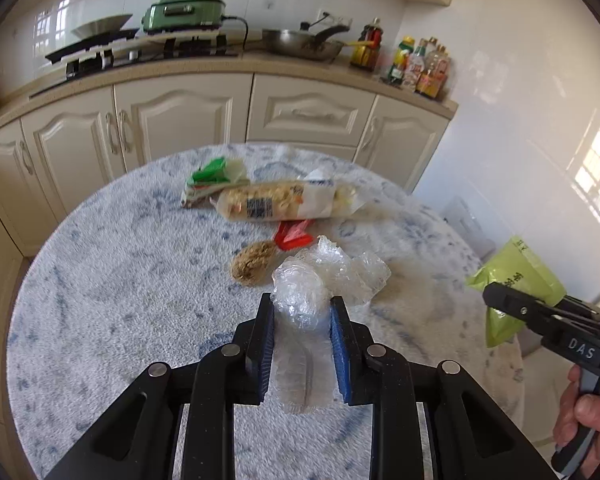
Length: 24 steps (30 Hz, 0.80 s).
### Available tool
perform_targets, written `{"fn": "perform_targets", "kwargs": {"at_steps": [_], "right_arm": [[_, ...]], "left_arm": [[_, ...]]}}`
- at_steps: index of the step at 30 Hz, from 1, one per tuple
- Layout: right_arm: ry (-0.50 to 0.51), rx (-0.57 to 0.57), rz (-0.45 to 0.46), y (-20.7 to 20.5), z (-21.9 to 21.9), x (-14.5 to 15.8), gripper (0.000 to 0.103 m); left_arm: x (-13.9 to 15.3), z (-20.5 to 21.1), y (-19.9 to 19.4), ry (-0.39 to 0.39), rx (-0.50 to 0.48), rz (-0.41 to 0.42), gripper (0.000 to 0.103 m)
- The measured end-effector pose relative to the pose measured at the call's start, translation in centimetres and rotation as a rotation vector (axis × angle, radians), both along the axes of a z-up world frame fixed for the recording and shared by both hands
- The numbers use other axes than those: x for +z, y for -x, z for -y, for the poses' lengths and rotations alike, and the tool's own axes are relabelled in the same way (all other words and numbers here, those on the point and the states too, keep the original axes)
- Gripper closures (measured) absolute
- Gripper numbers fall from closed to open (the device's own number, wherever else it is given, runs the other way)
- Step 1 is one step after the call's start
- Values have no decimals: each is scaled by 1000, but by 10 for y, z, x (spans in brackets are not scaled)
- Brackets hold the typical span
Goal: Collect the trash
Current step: 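Carry the clear wrap and green bag over the light-blue bin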
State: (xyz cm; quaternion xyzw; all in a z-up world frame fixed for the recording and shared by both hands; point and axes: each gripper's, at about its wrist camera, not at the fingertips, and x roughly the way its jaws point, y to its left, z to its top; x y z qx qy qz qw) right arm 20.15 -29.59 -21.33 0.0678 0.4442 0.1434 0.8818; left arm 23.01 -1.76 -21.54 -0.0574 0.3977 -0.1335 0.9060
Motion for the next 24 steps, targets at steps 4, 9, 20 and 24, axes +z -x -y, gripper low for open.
{"fn": "perform_targets", "kwargs": {"at_steps": [4,9,20,24], "right_arm": [[1,-9,42,17,2,17,77],[-2,-30,88,34,11,36,77],[-2,-138,183,70,55,72,77],[14,-221,205,88,90,81,77]], "left_arm": [[24,4,24,-1,-16,53,81],[50,13,50,2,-50,120,81],[98,56,94,29,-168,234,81],[110,89,103,37,-236,249,81]]}}
